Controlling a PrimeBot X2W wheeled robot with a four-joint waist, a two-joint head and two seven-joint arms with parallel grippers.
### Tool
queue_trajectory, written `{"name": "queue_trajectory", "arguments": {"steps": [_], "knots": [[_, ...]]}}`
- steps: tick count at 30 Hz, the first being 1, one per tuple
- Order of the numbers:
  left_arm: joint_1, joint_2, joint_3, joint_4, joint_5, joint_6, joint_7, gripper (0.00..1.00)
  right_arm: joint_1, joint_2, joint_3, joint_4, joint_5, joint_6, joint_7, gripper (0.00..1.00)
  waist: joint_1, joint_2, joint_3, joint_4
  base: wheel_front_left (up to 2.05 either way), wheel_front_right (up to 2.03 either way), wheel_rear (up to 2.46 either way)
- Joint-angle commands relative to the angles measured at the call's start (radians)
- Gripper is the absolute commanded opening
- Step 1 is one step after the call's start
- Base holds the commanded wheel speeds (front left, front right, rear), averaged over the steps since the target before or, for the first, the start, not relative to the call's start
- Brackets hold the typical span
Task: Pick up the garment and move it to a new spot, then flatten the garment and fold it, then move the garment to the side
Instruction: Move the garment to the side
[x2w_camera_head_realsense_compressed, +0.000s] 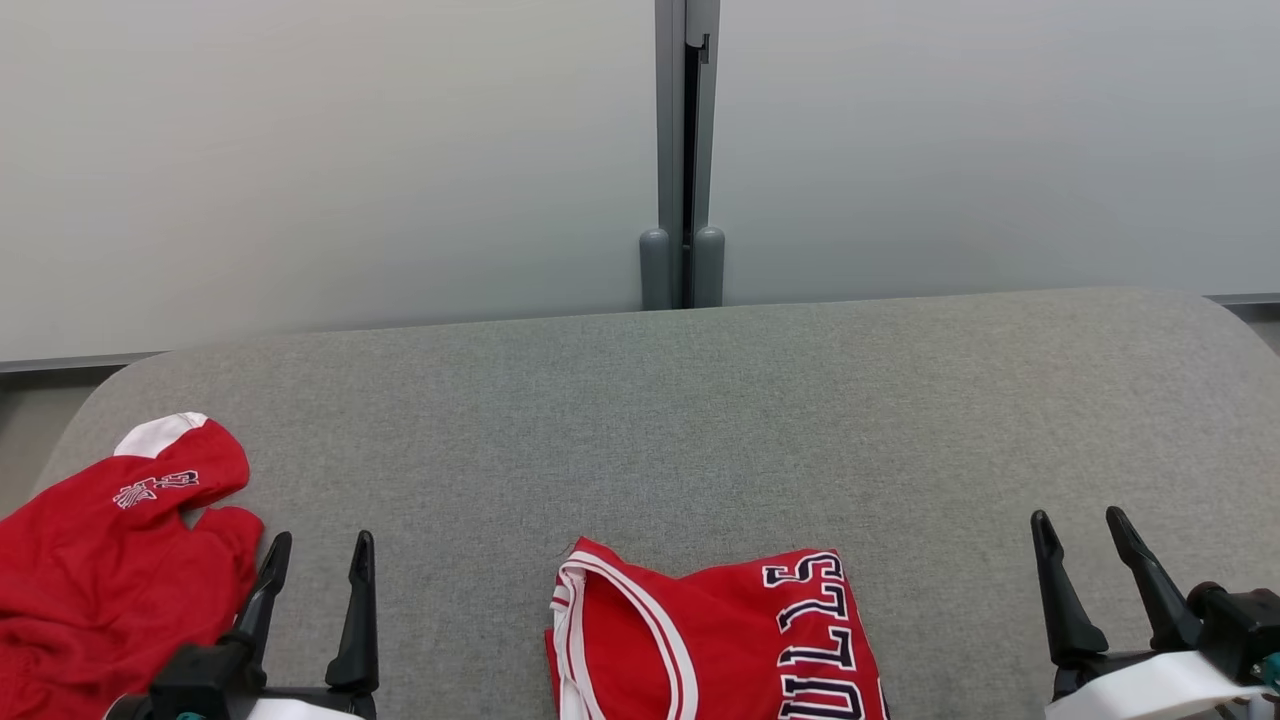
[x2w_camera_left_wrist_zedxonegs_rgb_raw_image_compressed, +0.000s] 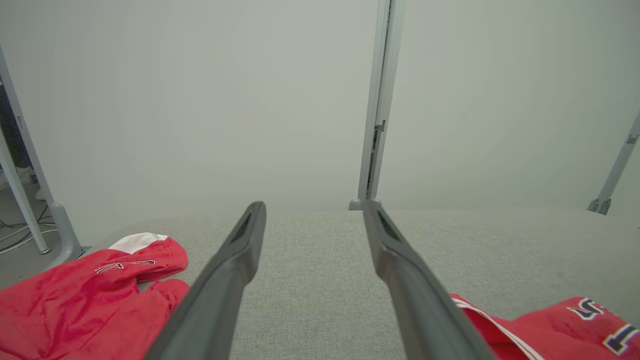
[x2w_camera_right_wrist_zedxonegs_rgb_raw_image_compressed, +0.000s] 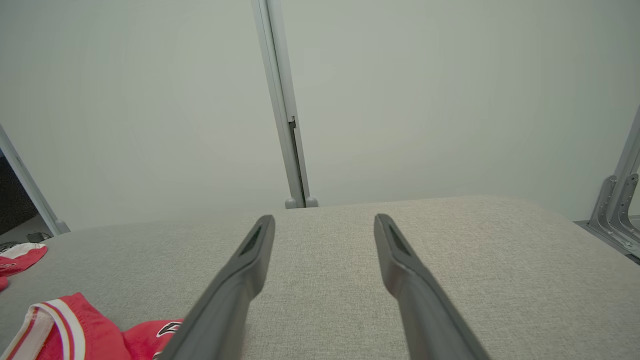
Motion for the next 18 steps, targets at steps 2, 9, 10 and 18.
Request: {"name": "queue_trajectory", "arguments": {"steps": [2,9,10,18], "knots": [[0.003,-0.01,0.02,0.004,0.001,-0.016,-0.004,1.0,-0.002,-0.002,0.001,0.014,-0.012,0.002,-0.007,1.0,0.0,0.0,0.0,0.003,0.0,0.0,0.0],[-0.008,-0.027,0.042,0.019,0.024,-0.039,-0.004,1.0,-0.01,-0.002,0.014,0.077,-0.023,0.002,-0.006,1.0,0.0,0.0,0.001,0.013,0.0,0.0,0.0],[-0.009,-0.028,0.044,0.022,0.028,-0.043,-0.004,1.0,-0.013,-0.002,0.023,0.087,-0.021,0.002,-0.006,1.0,0.0,0.0,0.001,0.015,0.0,0.0,0.0],[-0.017,-0.038,0.05,0.036,0.04,-0.062,-0.005,1.0,-0.043,0.008,0.121,0.151,0.04,0.002,0.055,1.0,0.0,0.0,-0.002,0.053,0.0,0.0,0.0]]}}
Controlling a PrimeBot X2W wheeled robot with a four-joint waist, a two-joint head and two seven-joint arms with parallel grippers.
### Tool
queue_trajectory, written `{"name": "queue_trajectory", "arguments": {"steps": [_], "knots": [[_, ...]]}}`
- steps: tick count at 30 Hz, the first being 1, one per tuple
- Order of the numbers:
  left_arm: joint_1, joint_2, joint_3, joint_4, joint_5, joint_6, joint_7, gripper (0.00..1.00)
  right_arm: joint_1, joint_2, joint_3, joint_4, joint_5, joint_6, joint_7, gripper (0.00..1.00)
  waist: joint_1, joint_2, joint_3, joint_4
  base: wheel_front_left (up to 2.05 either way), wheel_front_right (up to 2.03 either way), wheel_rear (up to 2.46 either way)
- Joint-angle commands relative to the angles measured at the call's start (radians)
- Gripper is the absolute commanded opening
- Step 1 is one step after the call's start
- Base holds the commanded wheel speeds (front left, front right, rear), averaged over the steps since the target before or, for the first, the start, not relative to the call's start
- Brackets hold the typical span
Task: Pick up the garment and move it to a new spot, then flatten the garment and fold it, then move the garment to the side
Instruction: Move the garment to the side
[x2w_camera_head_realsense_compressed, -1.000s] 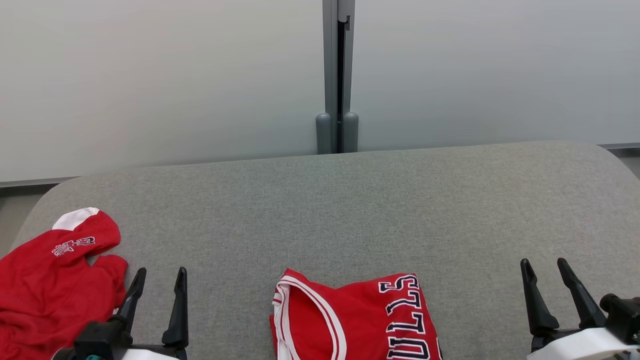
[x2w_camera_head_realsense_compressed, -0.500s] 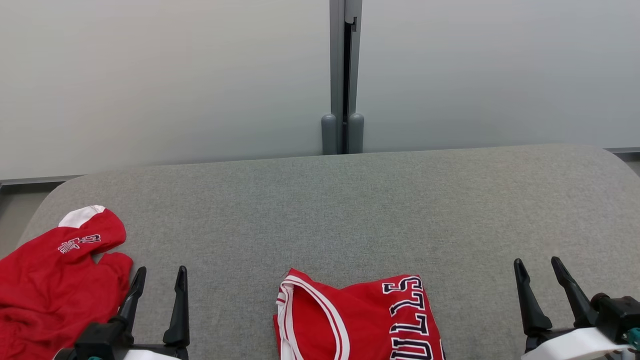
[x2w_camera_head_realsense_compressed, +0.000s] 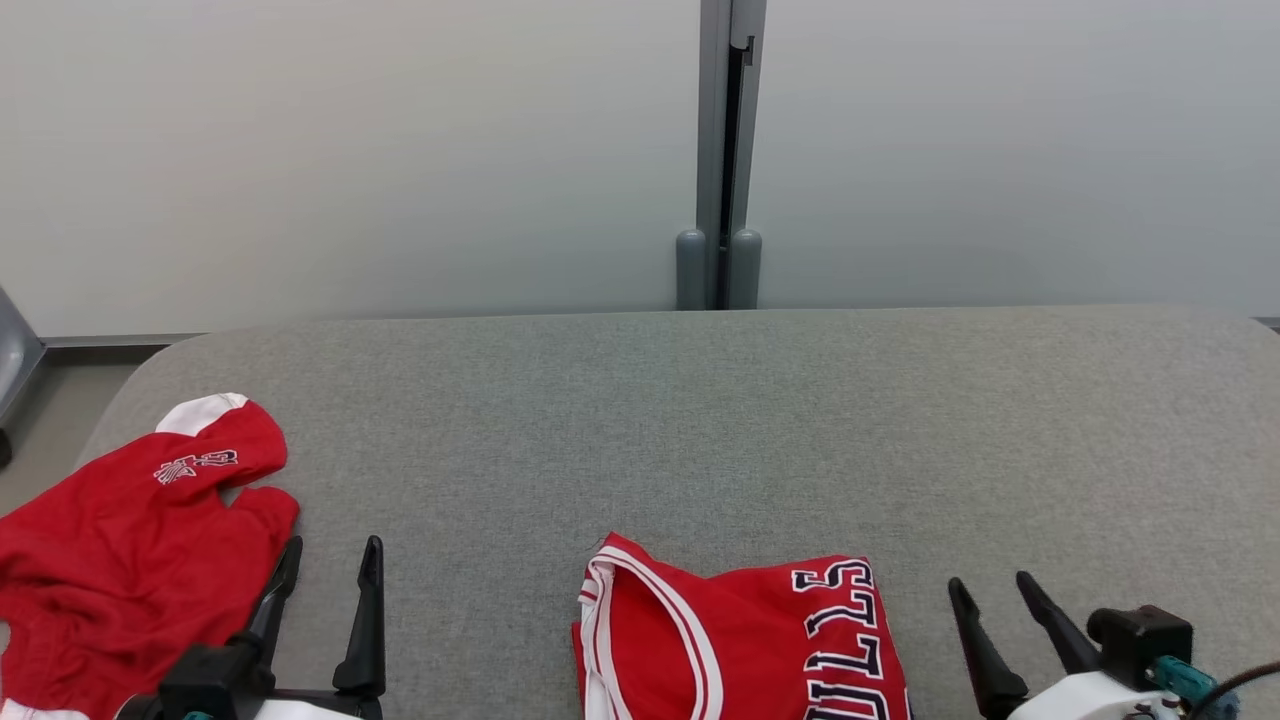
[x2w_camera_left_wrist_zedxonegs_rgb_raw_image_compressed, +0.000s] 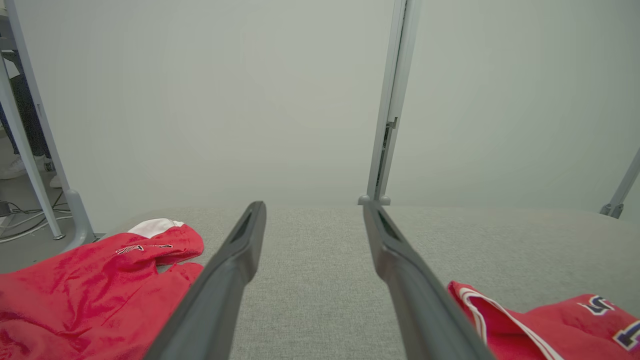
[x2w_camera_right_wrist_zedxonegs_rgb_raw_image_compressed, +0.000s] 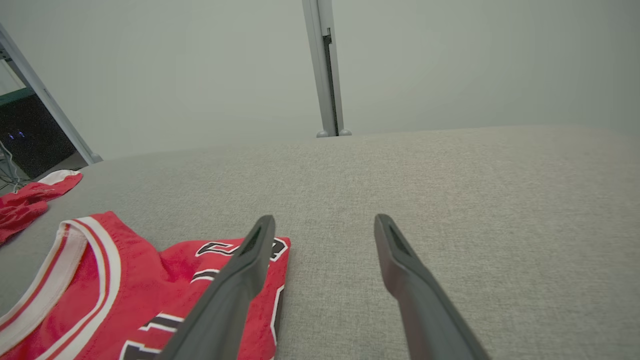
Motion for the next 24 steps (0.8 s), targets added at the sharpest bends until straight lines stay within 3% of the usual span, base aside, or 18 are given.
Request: {"name": "queue_trajectory", "arguments": {"steps": [1,9,19,23,24], "knots": [[-0.012,0.002,0.006,0.003,0.005,-0.005,-0.005,1.0,-0.019,-0.002,0.014,0.007,0.012,0.002,0.015,1.0,0.0,-0.0001,0.0,0.012,0.0,0.0,0.0],[-0.03,-0.002,0.004,0.015,0.012,-0.019,-0.005,1.0,-0.091,0.016,0.077,0.12,0.101,0.002,0.207,1.0,0.0,-0.0001,0.005,0.081,0.0,0.0,0.0],[-0.035,-0.004,0.005,0.022,0.022,-0.031,-0.005,1.0,-0.094,0.053,0.038,0.268,0.178,0.002,0.442,1.0,0.0,-0.0001,0.013,0.155,0.0,0.0,0.0],[-0.036,-0.004,0.009,0.021,0.023,-0.034,-0.005,1.0,-0.089,0.07,0.025,0.293,0.187,0.002,0.489,1.0,0.0,-0.0001,0.014,0.165,0.0,0.0,0.0],[-0.035,-0.004,0.009,0.022,0.023,-0.034,-0.005,1.0,-0.089,0.071,0.024,0.293,0.187,0.002,0.495,0.62,0.0,-0.0001,0.015,0.166,0.0,0.0,0.0]]}}
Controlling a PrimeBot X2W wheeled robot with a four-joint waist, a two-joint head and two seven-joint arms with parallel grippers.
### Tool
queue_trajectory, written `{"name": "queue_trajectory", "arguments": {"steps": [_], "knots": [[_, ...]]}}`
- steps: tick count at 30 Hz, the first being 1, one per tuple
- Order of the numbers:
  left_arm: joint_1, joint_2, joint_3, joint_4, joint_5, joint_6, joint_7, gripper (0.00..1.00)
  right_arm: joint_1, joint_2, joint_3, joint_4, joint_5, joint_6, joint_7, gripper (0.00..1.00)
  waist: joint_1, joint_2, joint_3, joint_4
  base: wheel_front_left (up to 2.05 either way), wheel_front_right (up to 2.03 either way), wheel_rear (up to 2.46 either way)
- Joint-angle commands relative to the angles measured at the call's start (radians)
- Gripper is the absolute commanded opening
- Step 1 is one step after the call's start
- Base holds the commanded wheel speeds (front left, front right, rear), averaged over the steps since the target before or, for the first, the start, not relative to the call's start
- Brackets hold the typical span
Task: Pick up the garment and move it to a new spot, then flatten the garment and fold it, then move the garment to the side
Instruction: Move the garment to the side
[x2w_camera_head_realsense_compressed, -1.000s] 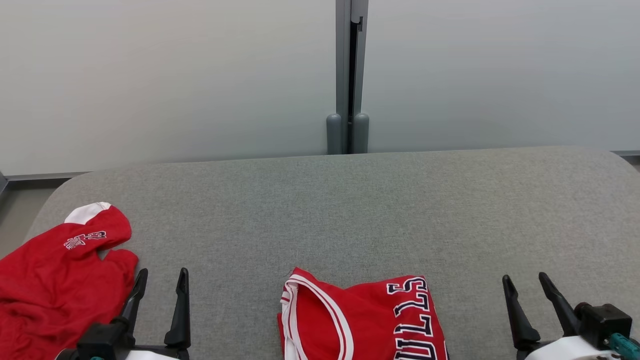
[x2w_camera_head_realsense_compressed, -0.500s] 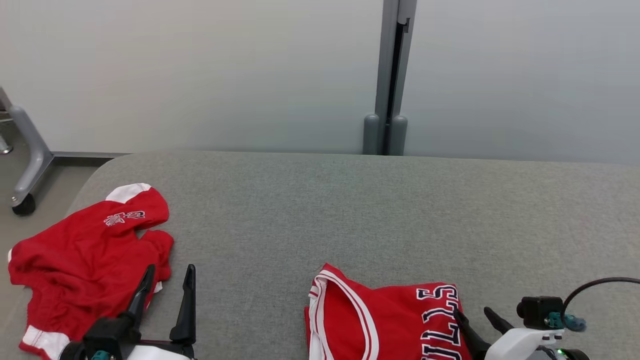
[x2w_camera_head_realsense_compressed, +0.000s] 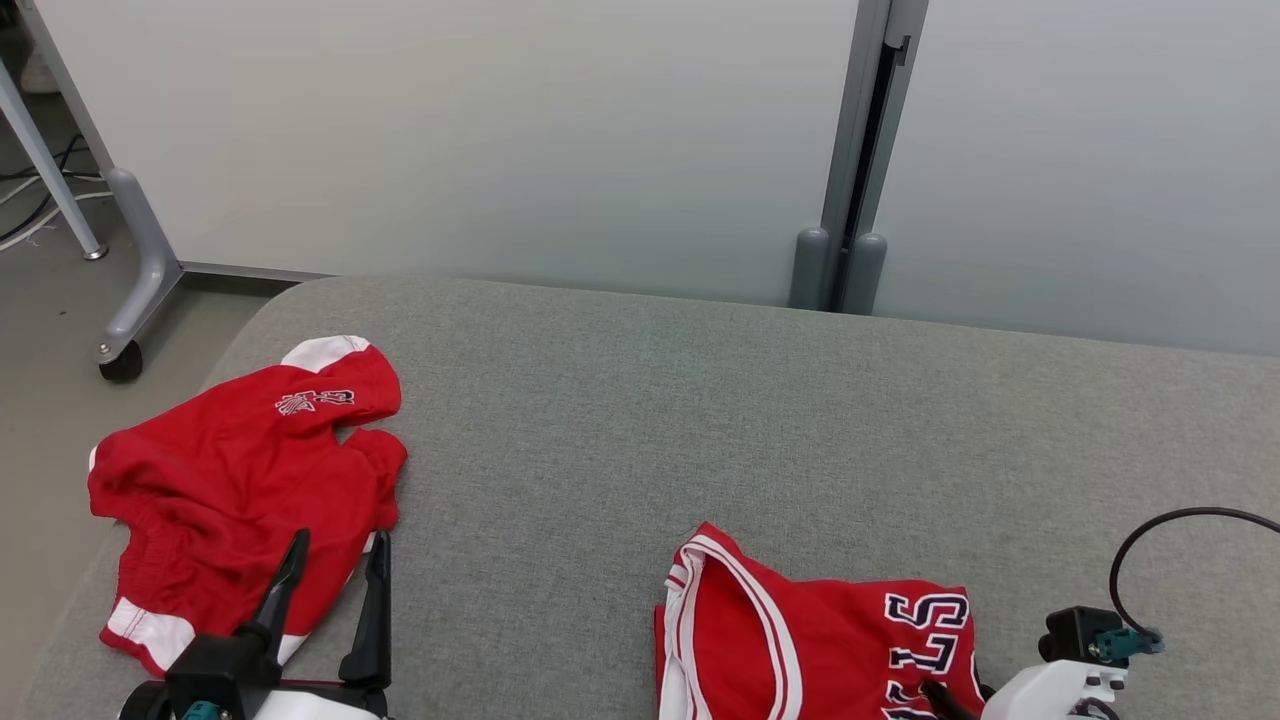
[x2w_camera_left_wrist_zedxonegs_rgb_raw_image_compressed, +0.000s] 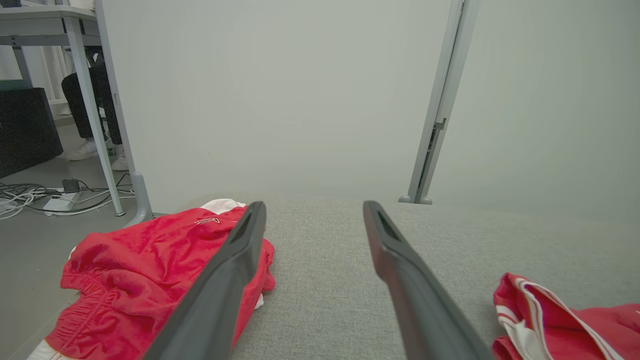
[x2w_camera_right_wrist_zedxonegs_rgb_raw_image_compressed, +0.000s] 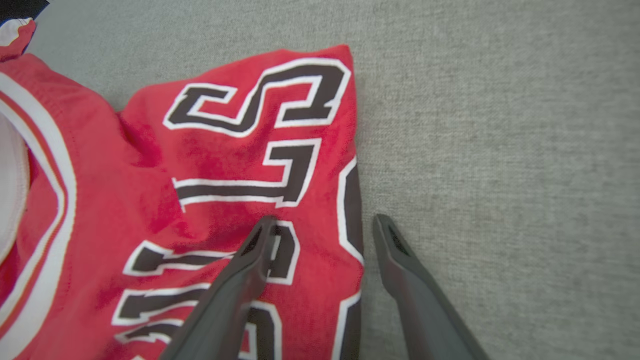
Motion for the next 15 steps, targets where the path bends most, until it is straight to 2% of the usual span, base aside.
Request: {"name": "queue_trajectory", "arguments": {"steps": [1,2,8,15], "knots": [[-0.014,0.003,0.005,0.001,0.011,-0.004,-0.005,1.0,0.013,0.012,0.011,0.017,0.005,0.002,0.018,0.34,0.0,0.0,0.0,0.001,0.0,0.0,0.0],[-0.015,0.003,0.006,0.002,0.012,-0.004,-0.005,1.0,0.013,0.014,0.011,0.009,0.007,0.002,0.011,0.0,0.0,0.0,0.0,0.0,0.0,0.0,0.0],[-0.02,-0.001,-0.004,-0.016,0.016,-0.006,-0.005,1.0,-0.016,-0.008,0.01,-0.037,-0.005,0.002,-0.037,0.0,0.0,0.0,-0.001,-0.028,0.0,0.0,0.0],[-0.024,-0.011,-0.027,-0.035,0.003,-0.012,-0.004,1.0,-0.056,-0.04,0.031,-0.097,-0.019,0.001,-0.069,0.0,0.0,0.0,0.005,-0.114,0.0,0.0,0.0]]}}
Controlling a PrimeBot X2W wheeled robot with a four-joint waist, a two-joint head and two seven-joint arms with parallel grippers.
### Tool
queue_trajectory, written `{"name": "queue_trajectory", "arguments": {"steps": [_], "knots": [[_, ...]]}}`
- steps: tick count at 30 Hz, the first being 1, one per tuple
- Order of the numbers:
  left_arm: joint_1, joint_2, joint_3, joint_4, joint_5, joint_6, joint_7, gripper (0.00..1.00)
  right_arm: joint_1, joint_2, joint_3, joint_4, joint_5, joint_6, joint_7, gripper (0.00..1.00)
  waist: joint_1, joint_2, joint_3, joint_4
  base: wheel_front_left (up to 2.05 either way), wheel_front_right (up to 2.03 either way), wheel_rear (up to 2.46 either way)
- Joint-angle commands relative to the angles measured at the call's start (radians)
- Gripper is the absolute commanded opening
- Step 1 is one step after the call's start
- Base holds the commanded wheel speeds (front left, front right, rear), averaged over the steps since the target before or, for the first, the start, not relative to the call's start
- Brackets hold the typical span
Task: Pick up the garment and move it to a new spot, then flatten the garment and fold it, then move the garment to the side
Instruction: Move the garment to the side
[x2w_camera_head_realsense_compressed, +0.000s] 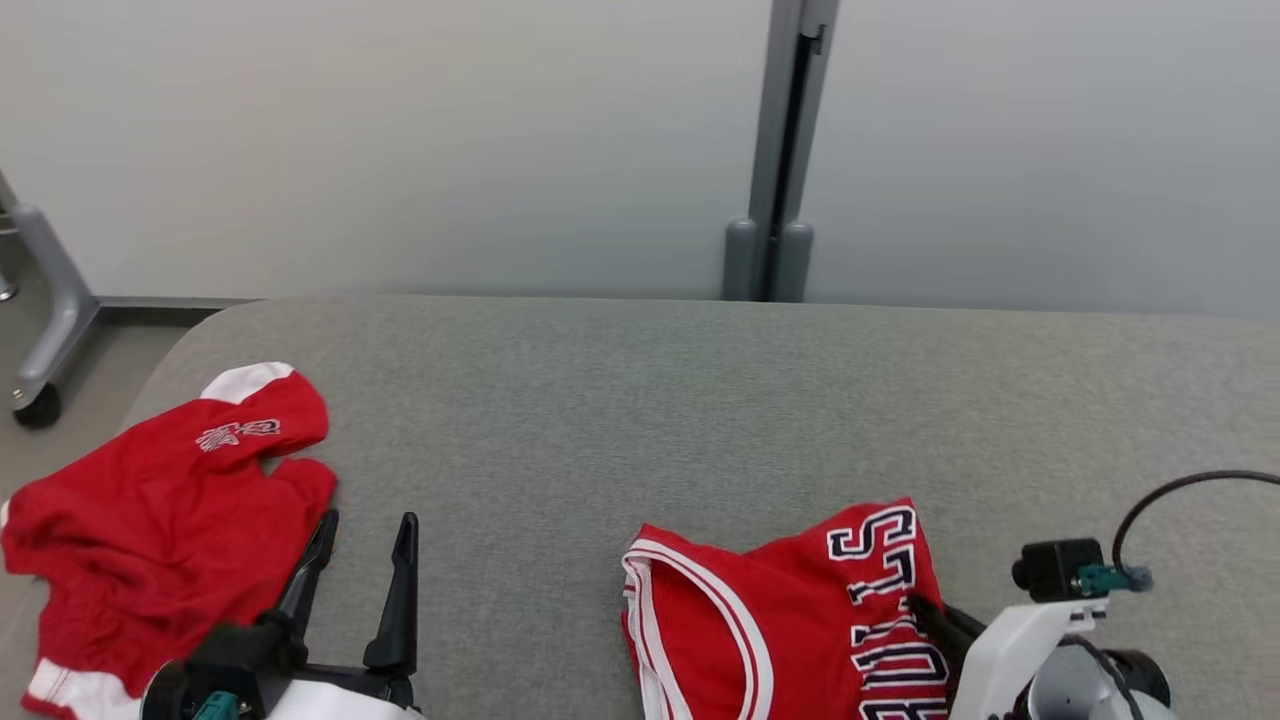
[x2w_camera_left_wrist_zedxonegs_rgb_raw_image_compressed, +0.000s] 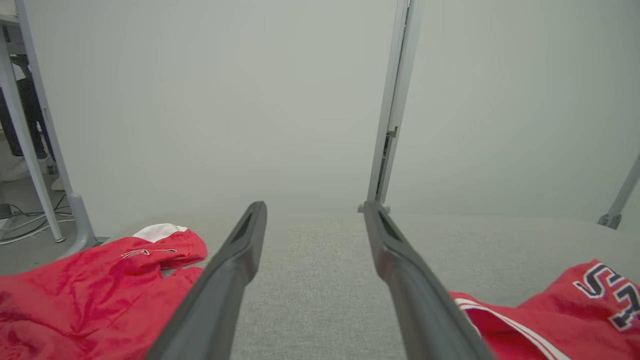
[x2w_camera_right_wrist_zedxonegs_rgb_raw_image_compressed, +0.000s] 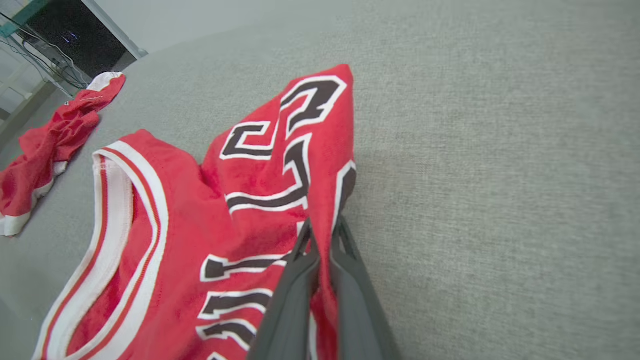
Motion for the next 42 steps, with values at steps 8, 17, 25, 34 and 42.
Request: {"name": "queue_trajectory", "arguments": {"steps": [8,17,25,34,42], "knots": [[-0.045,-0.012,-0.051,-0.023,-0.042,-0.012,-0.003,1.0,-0.135,-0.088,0.109,-0.074,-0.002,0.0,0.029,0.0,0.0,-0.0001,0.04,-0.207,0.0,0.0,0.0],[-0.092,-0.011,-0.101,-0.03,-0.037,-0.018,-0.003,1.0,-0.289,-0.143,0.185,-0.092,0.02,0.0,0.022,0.0,0.0,-0.0001,0.101,-0.385,0.0,0.0,0.0],[-0.142,0.009,-0.126,-0.046,-0.031,-0.019,-0.003,1.0,-0.393,-0.169,0.19,-0.066,0.029,0.0,-0.021,0.0,0.0,-0.0001,0.184,-0.476,0.0,0.0,0.0],[-0.227,0.07,-0.165,-0.084,-0.021,-0.022,0.014,1.0,-0.578,-0.225,0.151,0.072,0.015,0.0,-0.084,0.0,0.0,-0.0001,0.333,-0.472,0.0,0.0,0.0],[-0.272,0.121,-0.176,-0.121,-0.025,-0.022,0.041,1.0,-0.716,-0.277,0.042,0.294,-0.045,0.0,-0.12,0.0,0.0,-0.0001,0.431,-0.432,0.0,0.0,0.0]]}}
